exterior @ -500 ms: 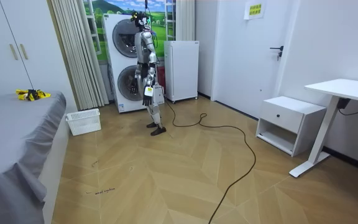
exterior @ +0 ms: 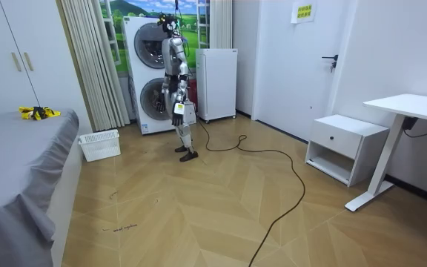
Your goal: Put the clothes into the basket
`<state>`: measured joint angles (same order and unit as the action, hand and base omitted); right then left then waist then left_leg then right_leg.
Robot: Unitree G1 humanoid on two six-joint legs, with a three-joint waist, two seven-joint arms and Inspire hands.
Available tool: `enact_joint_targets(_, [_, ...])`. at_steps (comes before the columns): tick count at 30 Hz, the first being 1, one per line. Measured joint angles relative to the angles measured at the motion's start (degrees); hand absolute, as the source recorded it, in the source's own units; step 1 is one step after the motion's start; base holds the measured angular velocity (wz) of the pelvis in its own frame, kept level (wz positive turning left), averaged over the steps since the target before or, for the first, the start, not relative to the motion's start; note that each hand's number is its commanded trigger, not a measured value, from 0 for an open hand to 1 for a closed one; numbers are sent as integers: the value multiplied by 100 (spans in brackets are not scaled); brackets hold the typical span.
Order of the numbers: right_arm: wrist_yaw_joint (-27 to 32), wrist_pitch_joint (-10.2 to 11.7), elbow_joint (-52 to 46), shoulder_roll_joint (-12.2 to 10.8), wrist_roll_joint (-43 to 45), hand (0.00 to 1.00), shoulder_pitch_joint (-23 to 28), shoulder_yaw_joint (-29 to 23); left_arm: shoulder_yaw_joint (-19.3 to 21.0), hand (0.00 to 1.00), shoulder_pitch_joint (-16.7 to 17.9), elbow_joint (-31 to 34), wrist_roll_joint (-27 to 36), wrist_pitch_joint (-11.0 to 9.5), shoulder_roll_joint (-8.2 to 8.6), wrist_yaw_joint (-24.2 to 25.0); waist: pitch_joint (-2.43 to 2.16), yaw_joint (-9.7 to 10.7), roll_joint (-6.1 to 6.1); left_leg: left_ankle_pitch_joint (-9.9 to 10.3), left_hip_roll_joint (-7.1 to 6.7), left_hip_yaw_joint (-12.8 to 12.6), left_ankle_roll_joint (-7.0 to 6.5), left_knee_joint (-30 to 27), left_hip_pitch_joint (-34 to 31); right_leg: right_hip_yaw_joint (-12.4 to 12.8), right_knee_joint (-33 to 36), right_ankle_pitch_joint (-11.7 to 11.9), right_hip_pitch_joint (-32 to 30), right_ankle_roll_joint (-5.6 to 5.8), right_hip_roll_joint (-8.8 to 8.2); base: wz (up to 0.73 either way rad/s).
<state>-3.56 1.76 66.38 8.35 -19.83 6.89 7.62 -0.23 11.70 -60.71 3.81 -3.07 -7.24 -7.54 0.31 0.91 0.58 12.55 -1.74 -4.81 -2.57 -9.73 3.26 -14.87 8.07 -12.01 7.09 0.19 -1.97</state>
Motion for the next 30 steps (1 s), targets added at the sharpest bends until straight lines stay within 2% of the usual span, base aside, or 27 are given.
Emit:
enact_joint_targets(9, [-144,5,109,-6,-21,0,-13,-98,6,0,-10,-176,244,1,9,158,-9,5,-75,0,6,-8,0,-58,48,-21,1,0,51,0,-8,1])
enact_joint_targets(12, [-180,-36,113,-37,22,0,-12,-198,116,0,35,-180,343,4,37,162,1,-74,-71,28,80,-138,29,-310,3,-7,94,-10,-1,-13,-13,-15])
enact_joint_targets(14, [-323,-34,107,-44,97,0,-24,-249,300,0,-2,-179,373,2,72,161,9,-97,-67,353,184,-135,102,-1073,-386,-34,385,-284,-150,-76,12,-2])
enact_joint_targets(15, [-341,-33,112,-57,77,0,-23,-265,338,0,-9,-170,464,-2,74,161,10,-109,-65,409,216,-158,118,-1305,-494,-33,495,-371,-219,-91,8,8])
enact_joint_targets(16, [-367,-30,173,-74,26,0,-19,-268,417,0,-9,-174,677,-5,65,157,16,-127,-30,438,276,-246,148,-1791,-692,7,716,-519,-280,-117,-15,5])
enact_joint_targets(17, [-402,-22,253,-73,-16,0,-30,-270,473,0,36,-151,825,-4,60,154,17,-160,23,433,385,-369,150,-2358,-961,72,790,-603,-292,-206,1,8])
enact_joint_targets(19, [-408,-10,286,-69,-83,0,-15,-263,523,0,18,-121,1058,-30,51,141,19,-146,-9,341,514,-381,167,-3254,-1472,89,803,-652,-157,-295,74,23])
enact_joint_targets(21, [-393,-18,296,-67,-198,0,-11,-255,498,0,11,-101,1331,-115,50,111,26,-131,33,357,425,-382,174,-2917,-1874,169,858,-776,-127,-307,54,36])
enact_joint_targets(22, [-369,-38,298,-64,-237,0,-13,-268,422,0,33,-72,1507,-136,49,64,29,-142,64,236,306,-391,244,-2331,-2135,305,890,-856,-147,-290,17,7])
enact_joint_targets(23, [-353,-43,292,-64,-252,0,-17,-257,392,0,98,-90,1630,-135,72,17,10,-190,103,-33,263,-445,314,-1587,-2348,425,882,-922,-109,-262,-22,-7])
enact_joint_targets(24, [-351,-44,291,-65,-254,0,-18,-259,394,0,138,-92,1696,-136,86,14,14,-213,98,-226,280,-461,330,-1193,-2434,443,866,-950,-71,-252,-32,-30])
enact_joint_targets(25, [-343,-73,298,-79,-244,0,-2,-252,396,0,214,-126,1693,-136,88,12,36,-283,80,-665,313,-462,334,-641,-2530,482,859,-1024,14,-245,-83,-34])
enact_joint_targets(26, [-339,-101,297,-83,-240,0,-1,-235,397,0,272,-158,1692,-136,90,13,42,-296,111,-1039,315,-463,310,-263,-2558,579,847,-1134,108,-175,-129,-32])
enact_joint_targets(27, [-331,-118,297,-84,-240,0,-2,-231,400,0,273,-192,1695,-136,92,22,42,-300,138,-1238,293,-468,278,-179,-2569,644,844,-1190,150,-120,-164,-27])
enact_joint_targets(28, [-319,-137,287,-83,-231,0,-5,-246,403,0,277,-220,1681,-137,104,42,31,-316,212,-1670,213,-546,157,-204,-2582,705,815,-1280,242,-5,-304,-22])
enact_joint_targets(29, [-303,-129,276,-85,-201,0,-16,-330,438,0,264,-217,1648,-183,118,62,-6,-299,235,-1860,116,-647,-54,-431,-2644,713,690,-1347,323,84,-456,-18])
enact_joint_targets(30, [-286,-124,276,-94,-165,0,3,-384,457,0,235,-220,1646,-222,103,66,-21,-269,339,-1724,39,-703,-170,-648,-2718,697,640,-1371,364,146,-562,-13])
